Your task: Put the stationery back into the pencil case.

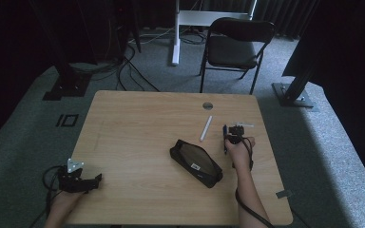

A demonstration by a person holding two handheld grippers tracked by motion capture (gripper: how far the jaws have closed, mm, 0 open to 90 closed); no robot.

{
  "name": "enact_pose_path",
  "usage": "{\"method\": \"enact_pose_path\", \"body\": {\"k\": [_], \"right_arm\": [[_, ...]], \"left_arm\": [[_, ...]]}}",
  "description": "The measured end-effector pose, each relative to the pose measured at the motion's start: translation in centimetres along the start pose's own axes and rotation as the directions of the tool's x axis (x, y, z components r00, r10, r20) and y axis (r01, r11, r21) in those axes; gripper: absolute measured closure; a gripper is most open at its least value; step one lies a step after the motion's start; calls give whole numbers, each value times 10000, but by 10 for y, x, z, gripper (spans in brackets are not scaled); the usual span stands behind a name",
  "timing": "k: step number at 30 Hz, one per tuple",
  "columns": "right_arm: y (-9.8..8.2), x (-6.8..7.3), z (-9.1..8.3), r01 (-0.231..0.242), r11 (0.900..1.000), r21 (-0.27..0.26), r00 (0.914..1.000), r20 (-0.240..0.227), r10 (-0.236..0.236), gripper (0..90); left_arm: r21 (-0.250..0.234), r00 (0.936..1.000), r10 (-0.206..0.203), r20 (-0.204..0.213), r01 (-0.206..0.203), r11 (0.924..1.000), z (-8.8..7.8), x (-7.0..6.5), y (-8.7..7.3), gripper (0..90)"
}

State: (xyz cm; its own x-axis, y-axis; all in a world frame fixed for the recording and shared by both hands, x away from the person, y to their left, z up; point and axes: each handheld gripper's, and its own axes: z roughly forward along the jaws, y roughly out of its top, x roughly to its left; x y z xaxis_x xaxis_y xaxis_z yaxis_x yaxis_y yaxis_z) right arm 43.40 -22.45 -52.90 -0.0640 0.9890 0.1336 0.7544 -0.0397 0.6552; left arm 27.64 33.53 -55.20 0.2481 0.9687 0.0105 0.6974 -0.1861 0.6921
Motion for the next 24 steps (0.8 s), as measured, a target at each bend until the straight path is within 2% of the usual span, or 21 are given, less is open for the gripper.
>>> {"method": "enact_pose_path", "body": {"k": [3, 11, 13, 15, 18, 20, 24], "right_arm": [[-3, -4, 3, -286, 9996, -23, 9996, -35, 286, 747], [-7, -7, 4, 497, 9986, -156, 9964, 694, -485, 792], [-8, -7, 3, 544, 9984, -168, 9964, 667, -532, 794], [-8, -10, 3, 194, 9995, -239, 9985, 514, -181, 794], [-9, -14, 0, 12, 9992, -402, 9992, 409, 4, 794], [-9, -15, -3, 111, 9989, -446, 9988, 490, -89, 794], [-5, -16, -11, 132, 9982, -578, 9994, 333, -113, 794]], "left_arm": [[-1, 10000, -3, 0, 3, 10000, 0, 0, 0, 1], [2, 10000, 0, 0, 0, 10000, 0, 0, 0, 1], [2, 10000, 1, 1, -1, 10000, 0, 0, 0, 1], [0, 10000, 0, 0, 0, 10000, 0, 0, 0, 1], [2, 10000, -1, 0, 1, 10000, 0, 0, 0, 1], [-1, 10000, 0, 0, 0, 10000, 0, 0, 0, 1], [0, 10000, 0, 0, 0, 10000, 0, 0, 0, 1]]}}
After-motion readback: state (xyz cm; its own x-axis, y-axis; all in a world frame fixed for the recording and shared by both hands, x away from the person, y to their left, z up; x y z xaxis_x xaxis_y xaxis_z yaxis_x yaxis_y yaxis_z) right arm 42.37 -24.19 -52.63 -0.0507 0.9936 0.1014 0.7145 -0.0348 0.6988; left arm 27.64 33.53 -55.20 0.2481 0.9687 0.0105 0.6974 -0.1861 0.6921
